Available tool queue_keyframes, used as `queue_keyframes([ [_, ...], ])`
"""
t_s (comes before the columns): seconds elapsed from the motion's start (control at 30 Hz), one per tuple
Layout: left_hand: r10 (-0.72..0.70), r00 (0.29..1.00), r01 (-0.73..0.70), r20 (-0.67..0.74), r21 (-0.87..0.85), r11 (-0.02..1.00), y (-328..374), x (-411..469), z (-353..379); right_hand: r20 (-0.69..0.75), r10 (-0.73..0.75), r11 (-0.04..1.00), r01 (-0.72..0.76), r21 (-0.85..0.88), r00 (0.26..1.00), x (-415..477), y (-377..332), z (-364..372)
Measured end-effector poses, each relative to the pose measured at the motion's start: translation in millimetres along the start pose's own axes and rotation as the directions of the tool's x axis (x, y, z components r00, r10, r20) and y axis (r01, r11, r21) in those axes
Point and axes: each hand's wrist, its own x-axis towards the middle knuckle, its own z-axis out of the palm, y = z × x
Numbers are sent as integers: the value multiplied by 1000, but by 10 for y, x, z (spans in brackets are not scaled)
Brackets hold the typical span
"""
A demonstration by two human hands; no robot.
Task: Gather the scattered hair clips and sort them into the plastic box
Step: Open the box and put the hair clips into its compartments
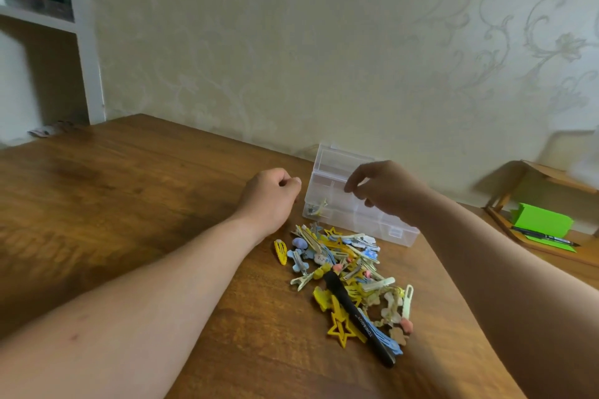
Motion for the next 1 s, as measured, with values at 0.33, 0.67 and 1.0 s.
queue_keyframes([
  [0.33, -4, 1000, 4, 20, 23, 1000, 12, -6, -8, 131, 59, 995, -48, -86, 990, -5, -32, 169],
  [0.67, -5, 1000, 4, 17, 25, 1000, 16, -16, -17, -71, -78, 995, 82, 58, 994, -312, 72, 15],
  [1.0, 2, 1000, -3, 25, 39, 999, 27, -21, -8, 102, -238, 967, 245, -64, 966, -893, 517, -30],
])
